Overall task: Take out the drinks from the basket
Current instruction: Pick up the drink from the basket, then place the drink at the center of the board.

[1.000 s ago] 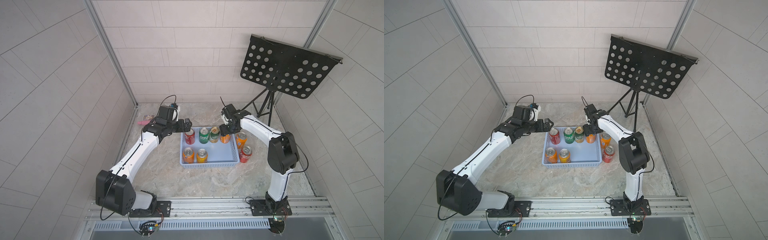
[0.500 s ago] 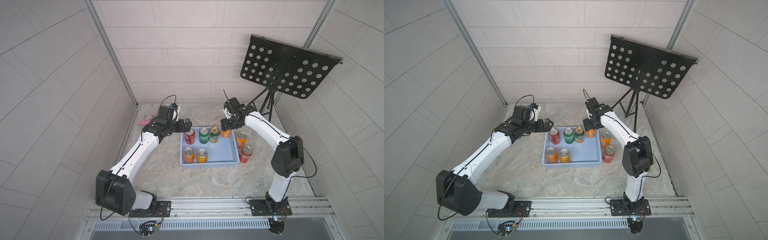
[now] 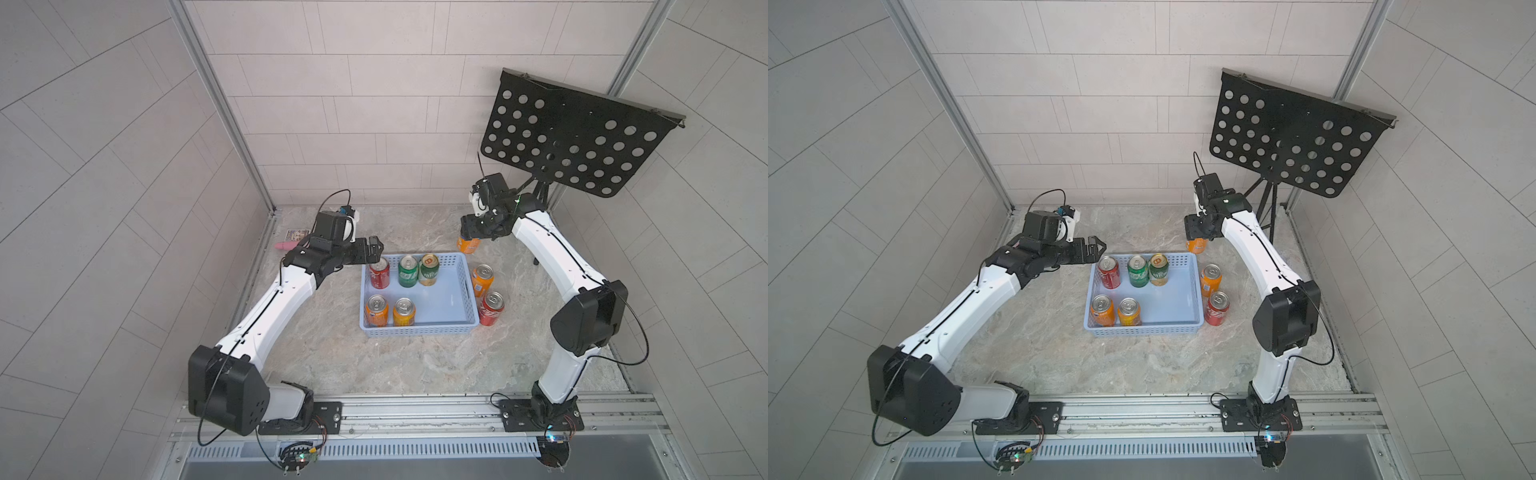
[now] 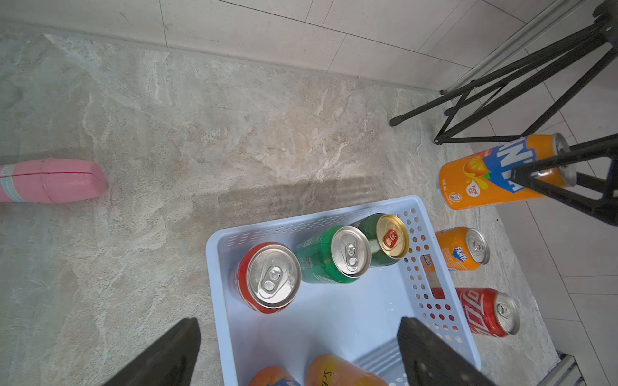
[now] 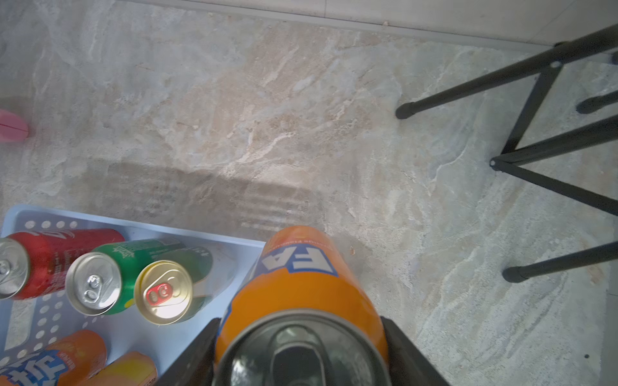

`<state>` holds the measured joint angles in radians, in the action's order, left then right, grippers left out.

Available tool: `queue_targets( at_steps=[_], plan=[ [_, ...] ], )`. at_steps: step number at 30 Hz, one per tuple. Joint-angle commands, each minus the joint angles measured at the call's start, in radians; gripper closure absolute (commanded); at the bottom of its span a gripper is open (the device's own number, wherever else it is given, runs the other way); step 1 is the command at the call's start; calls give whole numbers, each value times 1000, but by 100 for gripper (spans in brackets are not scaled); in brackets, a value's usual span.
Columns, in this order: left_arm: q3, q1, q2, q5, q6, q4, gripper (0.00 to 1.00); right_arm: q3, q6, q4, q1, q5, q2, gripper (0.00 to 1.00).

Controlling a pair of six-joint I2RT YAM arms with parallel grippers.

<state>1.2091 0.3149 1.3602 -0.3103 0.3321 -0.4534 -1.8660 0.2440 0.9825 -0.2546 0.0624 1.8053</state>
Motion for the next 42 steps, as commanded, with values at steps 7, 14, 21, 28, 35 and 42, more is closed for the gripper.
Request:
queue_targets(
  at_steps=[7, 14, 21, 28, 35, 42],
  plan=[
    [-1, 4, -27, 18, -22, 2, 0, 38, -11, -47, 49, -41, -9, 93],
    [-7, 4, -40, 44, -33, 2, 0, 64, 1, -75, 80, -29, 44, 93],
    [-3, 4, -31, 33, -28, 1, 0, 130, 18, -157, 89, -29, 63, 93],
    [-5, 5, -27, 28, -28, 2, 0, 205, 47, -241, 89, -27, 81, 91],
    [-5, 5, -23, 30, -27, 2, 0, 267, 80, -307, 89, -35, 98, 90],
    [-5, 4, -22, 26, -22, 4, 0, 316, 80, -331, 89, -25, 86, 81]
  ],
)
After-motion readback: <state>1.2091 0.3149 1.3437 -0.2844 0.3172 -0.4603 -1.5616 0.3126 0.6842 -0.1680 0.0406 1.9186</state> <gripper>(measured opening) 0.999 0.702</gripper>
